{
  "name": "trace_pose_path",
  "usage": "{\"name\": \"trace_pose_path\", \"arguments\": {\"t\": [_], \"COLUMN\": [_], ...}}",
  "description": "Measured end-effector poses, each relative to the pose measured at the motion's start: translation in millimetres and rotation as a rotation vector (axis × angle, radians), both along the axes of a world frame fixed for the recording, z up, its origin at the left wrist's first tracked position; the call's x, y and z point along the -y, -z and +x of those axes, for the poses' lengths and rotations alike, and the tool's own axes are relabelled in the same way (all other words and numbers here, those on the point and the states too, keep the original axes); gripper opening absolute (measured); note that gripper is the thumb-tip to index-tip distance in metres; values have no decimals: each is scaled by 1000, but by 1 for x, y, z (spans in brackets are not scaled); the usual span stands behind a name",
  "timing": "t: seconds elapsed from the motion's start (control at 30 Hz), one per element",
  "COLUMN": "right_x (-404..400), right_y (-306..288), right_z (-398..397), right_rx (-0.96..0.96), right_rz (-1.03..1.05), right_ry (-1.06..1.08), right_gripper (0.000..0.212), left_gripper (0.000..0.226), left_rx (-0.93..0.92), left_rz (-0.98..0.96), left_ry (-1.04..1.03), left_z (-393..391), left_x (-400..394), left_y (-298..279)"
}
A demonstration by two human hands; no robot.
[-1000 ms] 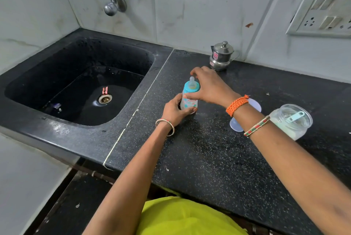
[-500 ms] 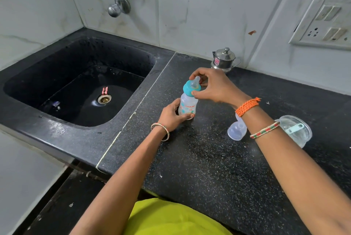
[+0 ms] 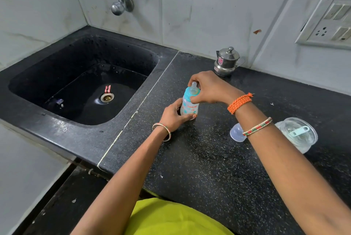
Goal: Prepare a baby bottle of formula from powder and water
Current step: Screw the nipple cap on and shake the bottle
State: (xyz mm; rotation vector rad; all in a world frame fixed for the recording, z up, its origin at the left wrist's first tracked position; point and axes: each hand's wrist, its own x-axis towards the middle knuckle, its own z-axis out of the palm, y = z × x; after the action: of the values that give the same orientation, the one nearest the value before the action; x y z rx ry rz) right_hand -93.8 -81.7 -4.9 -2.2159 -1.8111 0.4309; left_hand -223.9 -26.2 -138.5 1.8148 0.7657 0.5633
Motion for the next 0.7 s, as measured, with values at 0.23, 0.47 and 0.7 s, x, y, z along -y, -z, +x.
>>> {"name": "trace_pose_path", "arguments": {"t": [0.23,0.47,0.7], "right_x": [11,25,23], "right_y": [10,8,23], "right_z": [-4,-1,-5], "right_rx": [264,-61,-359], "right_rz": [157,323,154], "right_ry": [180,231,68], "right_gripper": [70,42,78], "left_gripper": [55,57,54], "left_rx": [15,13,15], "left_rz": [-5,-4,14], "left_ry": [12,5,7], "left_z": [0,-1,-1], "left_x": [0,0,1], "left_y": [0,0,-2]}}
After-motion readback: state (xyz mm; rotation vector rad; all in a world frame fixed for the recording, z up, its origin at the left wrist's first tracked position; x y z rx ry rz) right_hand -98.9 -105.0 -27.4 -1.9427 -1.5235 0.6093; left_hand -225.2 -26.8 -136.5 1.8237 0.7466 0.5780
